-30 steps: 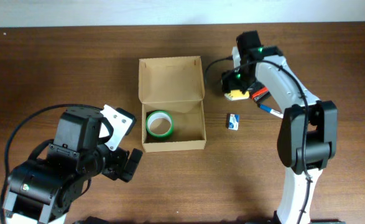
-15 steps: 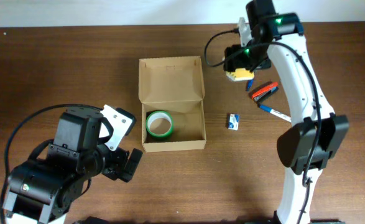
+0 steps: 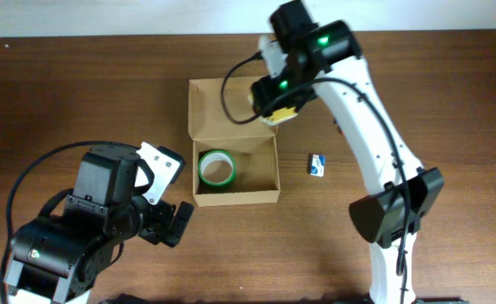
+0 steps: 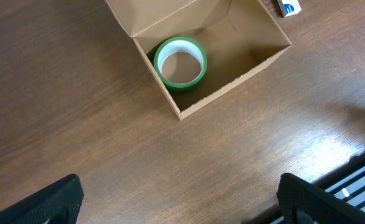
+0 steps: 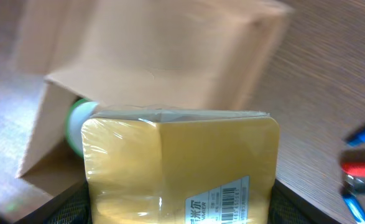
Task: Pack container
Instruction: 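Lift the yellow packet and carry it left into the box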
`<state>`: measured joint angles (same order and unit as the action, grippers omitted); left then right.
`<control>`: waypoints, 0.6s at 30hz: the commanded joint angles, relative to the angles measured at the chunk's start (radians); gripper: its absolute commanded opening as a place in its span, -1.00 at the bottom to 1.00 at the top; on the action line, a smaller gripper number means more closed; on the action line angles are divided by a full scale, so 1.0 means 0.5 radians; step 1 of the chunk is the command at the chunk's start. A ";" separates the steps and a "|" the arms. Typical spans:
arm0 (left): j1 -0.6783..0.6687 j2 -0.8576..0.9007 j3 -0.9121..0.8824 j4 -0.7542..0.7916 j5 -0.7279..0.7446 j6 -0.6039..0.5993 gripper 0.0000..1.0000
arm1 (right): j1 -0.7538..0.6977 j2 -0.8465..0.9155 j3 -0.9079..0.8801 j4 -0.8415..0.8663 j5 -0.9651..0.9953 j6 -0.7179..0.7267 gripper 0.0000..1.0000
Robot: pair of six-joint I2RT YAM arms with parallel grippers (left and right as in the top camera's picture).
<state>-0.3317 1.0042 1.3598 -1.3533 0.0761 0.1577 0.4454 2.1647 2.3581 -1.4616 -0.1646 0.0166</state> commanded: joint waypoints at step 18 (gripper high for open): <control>-0.002 0.000 0.035 0.005 0.028 0.032 0.99 | 0.119 -0.124 -0.101 0.120 -0.021 -0.003 0.47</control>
<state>-0.3317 1.0042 1.3598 -1.3537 0.0761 0.1577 0.4854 2.1601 2.3436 -1.4227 -0.1677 0.0158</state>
